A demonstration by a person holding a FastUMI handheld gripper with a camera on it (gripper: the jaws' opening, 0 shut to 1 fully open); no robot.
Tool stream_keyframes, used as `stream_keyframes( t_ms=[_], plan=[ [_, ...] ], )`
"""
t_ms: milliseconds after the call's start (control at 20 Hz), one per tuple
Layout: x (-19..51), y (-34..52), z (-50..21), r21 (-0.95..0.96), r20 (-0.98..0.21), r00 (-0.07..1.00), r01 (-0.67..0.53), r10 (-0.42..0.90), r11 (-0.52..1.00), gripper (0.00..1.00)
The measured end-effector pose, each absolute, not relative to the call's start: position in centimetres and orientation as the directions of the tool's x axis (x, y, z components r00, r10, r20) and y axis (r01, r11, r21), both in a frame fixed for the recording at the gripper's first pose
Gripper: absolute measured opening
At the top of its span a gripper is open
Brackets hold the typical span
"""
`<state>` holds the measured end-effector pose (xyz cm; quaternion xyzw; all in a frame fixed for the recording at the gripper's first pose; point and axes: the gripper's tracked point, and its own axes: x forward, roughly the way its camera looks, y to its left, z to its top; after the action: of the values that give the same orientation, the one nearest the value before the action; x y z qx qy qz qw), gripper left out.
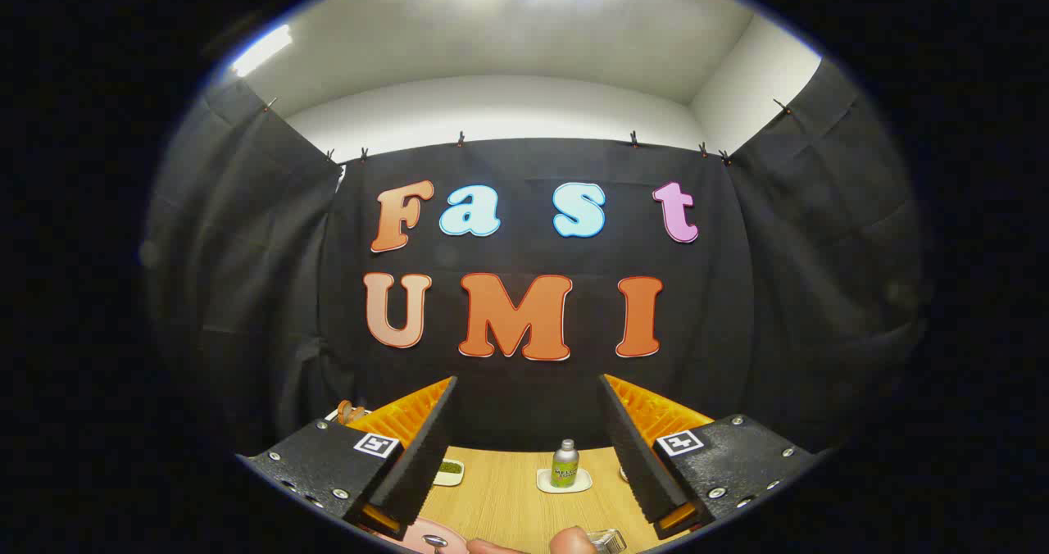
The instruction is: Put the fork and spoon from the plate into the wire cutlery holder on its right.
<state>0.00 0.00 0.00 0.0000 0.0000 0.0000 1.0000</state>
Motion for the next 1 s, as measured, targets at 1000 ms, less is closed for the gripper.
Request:
stream_keyframes(
  t_ms=[1000],
  plan=[
    [1.9, 4.3, -5.7, -0.021, -0.125, 0.992, -0.029, 0.026, 0.999, 0.98]
  ],
)
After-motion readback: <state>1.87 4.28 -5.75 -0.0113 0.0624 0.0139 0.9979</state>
